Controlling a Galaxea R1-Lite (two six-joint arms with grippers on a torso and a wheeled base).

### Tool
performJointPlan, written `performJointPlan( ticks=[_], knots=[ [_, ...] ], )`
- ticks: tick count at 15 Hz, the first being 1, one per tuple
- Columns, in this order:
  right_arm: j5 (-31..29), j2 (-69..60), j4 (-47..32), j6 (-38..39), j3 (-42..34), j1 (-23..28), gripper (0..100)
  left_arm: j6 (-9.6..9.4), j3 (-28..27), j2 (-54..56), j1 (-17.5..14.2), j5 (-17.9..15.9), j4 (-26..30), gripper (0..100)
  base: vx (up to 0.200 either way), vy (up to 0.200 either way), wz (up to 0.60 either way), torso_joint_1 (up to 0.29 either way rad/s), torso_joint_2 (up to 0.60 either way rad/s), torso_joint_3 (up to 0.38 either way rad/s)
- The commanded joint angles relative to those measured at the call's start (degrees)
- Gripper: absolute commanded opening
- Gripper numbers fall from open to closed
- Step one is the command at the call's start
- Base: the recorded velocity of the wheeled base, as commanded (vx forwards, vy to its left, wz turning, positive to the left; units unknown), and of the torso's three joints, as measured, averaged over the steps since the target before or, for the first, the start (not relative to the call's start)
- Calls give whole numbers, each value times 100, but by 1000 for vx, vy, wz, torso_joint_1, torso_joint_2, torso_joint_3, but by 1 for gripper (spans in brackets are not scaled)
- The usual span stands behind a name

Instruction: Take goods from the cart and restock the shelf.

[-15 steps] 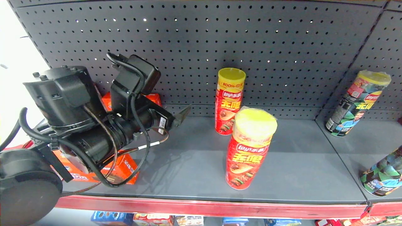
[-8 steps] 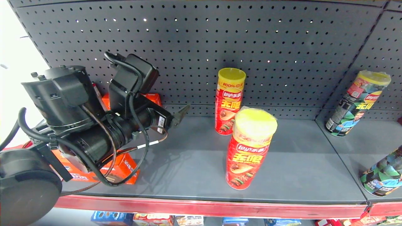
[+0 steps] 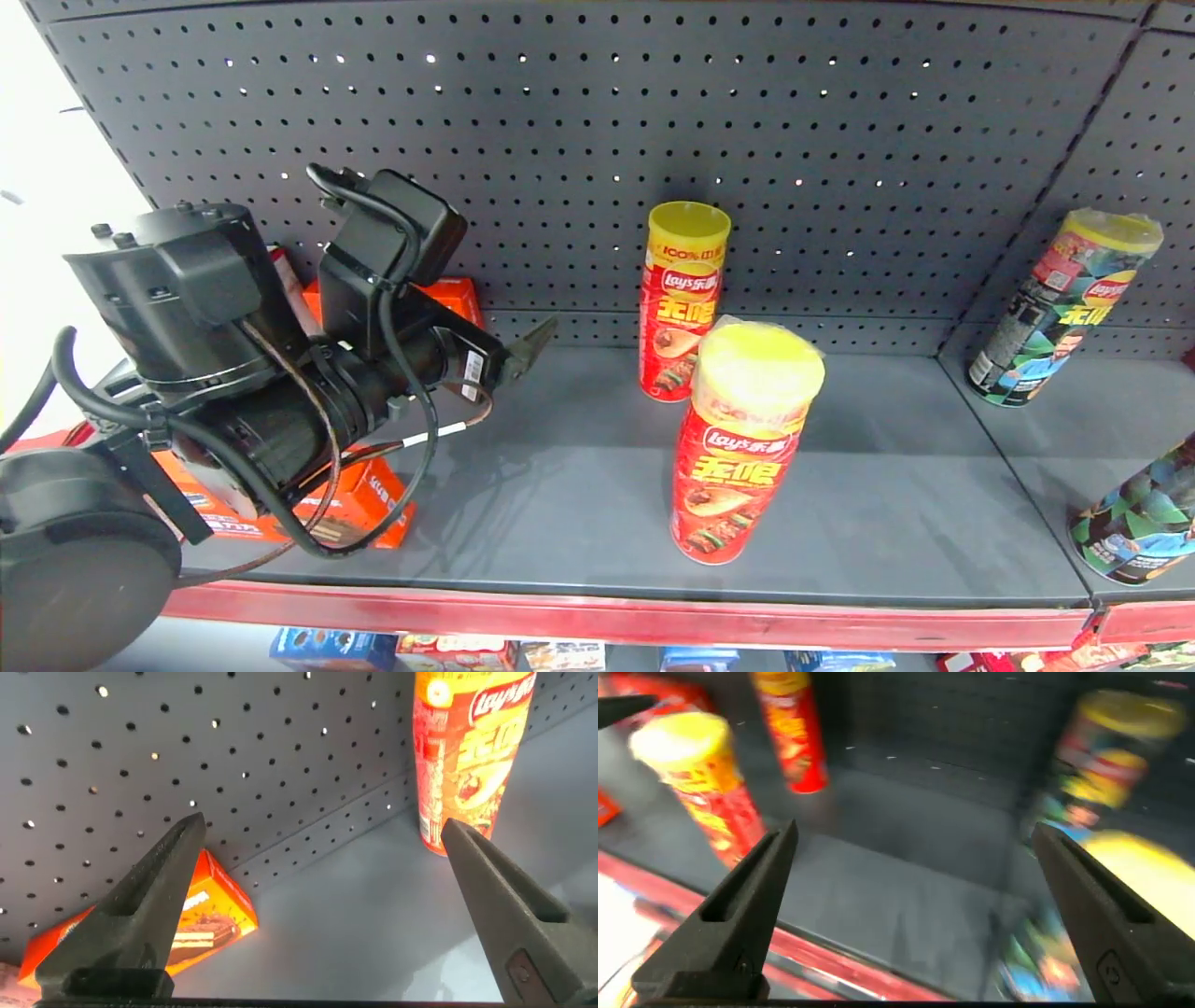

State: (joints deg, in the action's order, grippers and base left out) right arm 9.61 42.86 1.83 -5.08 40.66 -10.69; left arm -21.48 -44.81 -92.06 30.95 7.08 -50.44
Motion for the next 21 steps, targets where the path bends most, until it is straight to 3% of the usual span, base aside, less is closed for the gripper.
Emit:
performJointPlan(
  ticks=[1,6,21],
  knots=[
    [6,961,19,-72,487,-487,100,3,69,13,-19,4,0,100,0,0,0,0,0,0],
    [6,1796,19,-291,918,-996,100,-5,69,57,-98,4,0,100,0,0,0,0,0,0],
    [-3,3677,19,-784,865,-1875,100,3,166,294,-353,12,-9,100,0,0,0,0,0,0]
  ],
)
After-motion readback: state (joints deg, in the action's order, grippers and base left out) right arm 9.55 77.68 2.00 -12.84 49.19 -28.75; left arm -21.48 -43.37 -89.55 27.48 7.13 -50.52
